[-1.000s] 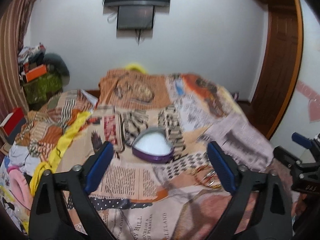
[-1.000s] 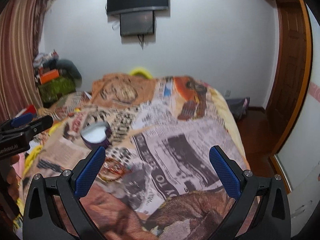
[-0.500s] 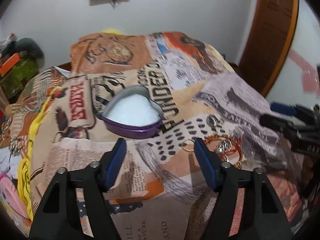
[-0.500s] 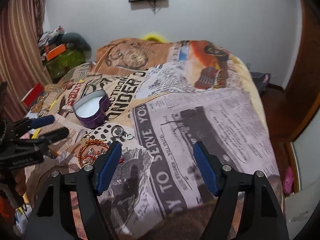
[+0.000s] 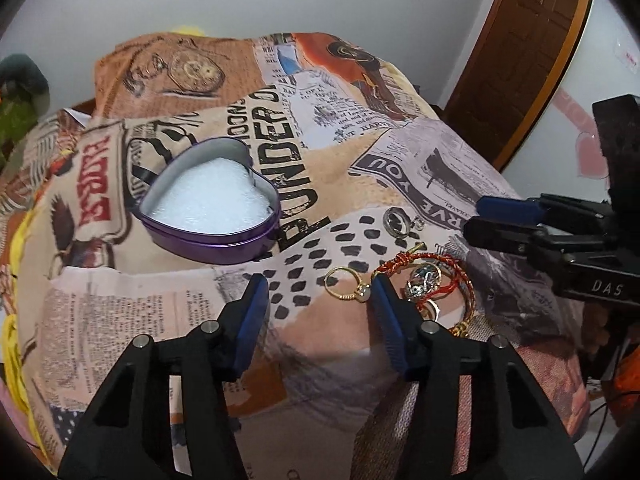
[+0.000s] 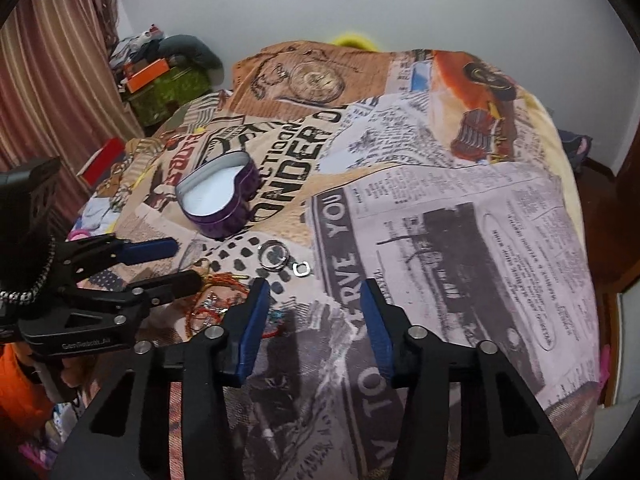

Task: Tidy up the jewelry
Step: 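Lower both tools toward the rings lying beside the purple heart tin, then grasp the gold ring with the left tool while the right tool grasps a silver ring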

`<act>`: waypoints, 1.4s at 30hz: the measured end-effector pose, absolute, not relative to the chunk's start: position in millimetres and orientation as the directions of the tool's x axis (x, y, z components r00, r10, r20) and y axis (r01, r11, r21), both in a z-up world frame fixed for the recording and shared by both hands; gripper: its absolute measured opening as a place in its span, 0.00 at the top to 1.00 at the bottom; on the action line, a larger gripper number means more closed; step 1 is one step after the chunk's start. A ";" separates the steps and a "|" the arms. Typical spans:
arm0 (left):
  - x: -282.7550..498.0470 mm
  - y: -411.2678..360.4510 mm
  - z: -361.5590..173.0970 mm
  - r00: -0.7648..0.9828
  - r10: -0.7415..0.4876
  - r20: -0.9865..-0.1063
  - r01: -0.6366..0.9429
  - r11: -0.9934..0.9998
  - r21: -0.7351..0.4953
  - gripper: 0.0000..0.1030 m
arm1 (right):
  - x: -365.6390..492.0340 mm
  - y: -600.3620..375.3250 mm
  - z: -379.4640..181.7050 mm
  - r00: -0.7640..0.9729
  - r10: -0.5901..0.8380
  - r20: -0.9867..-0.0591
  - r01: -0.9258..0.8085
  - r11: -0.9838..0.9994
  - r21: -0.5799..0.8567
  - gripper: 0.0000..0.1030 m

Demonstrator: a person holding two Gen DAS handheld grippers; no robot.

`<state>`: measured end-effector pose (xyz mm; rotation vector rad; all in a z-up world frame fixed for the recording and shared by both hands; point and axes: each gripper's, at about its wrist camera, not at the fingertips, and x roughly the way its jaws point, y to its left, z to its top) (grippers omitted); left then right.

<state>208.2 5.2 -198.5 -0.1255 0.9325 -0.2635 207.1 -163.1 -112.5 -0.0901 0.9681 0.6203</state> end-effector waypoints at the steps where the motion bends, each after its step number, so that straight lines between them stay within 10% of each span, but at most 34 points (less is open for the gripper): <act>1: 210.5 5.5 -199.1 0.559 -0.294 -0.775 0.173 0.956 -0.237 0.54 | 209.1 -161.3 -112.9 0.402 0.457 -0.794 -0.535 0.821 0.202 0.62; 9: 215.2 4.8 -202.8 0.537 -0.352 -0.766 0.200 0.936 -0.290 0.75 | 218.8 -141.3 -113.4 0.379 0.463 -0.801 -0.587 0.790 0.178 0.63; 42: 197.1 26.3 -158.7 0.671 -0.277 -0.688 0.143 0.959 -0.246 0.75 | 214.5 -110.4 -90.9 0.421 0.420 -0.804 -0.627 0.775 0.077 0.80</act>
